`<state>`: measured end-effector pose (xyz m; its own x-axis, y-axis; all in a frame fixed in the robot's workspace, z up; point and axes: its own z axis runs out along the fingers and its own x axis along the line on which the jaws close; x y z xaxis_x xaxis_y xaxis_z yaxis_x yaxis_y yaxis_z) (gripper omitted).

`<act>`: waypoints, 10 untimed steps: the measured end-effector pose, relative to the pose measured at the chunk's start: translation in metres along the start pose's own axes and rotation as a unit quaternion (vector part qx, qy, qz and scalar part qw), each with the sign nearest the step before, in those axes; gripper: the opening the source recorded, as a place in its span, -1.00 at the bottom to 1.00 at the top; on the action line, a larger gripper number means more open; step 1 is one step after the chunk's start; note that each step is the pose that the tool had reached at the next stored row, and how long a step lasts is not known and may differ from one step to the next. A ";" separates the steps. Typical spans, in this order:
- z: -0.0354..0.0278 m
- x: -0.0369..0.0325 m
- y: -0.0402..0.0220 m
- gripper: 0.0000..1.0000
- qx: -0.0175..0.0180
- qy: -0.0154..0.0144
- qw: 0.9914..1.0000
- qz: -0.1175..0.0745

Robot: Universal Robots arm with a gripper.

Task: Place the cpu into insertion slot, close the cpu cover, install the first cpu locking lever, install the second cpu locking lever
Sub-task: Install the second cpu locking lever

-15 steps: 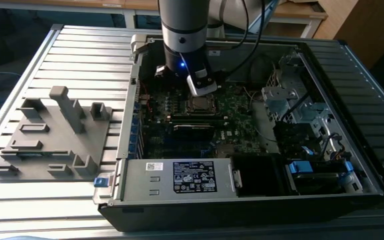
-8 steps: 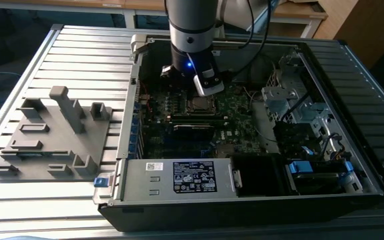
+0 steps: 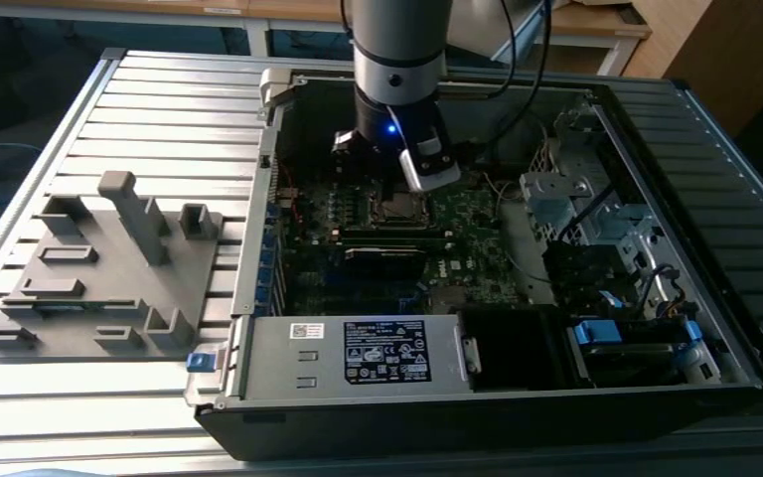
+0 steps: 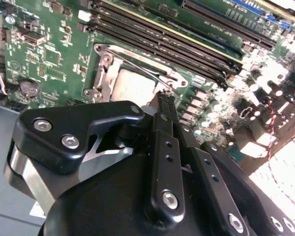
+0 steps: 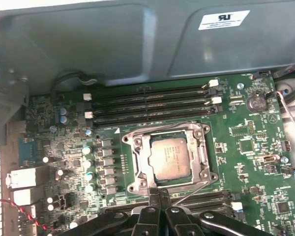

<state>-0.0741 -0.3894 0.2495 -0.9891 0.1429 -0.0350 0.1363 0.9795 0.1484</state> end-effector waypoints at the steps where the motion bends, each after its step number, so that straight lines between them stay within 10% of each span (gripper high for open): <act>1: -0.0001 -0.0008 -0.0002 -0.80 0.001 0.000 1.000 0.000; 10: -0.0008 -0.0040 -0.0071 -0.80 0.003 0.000 1.000 0.000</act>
<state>-0.0711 -0.3971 0.2494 -0.9891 0.1427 -0.0359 0.1363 0.9804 0.1419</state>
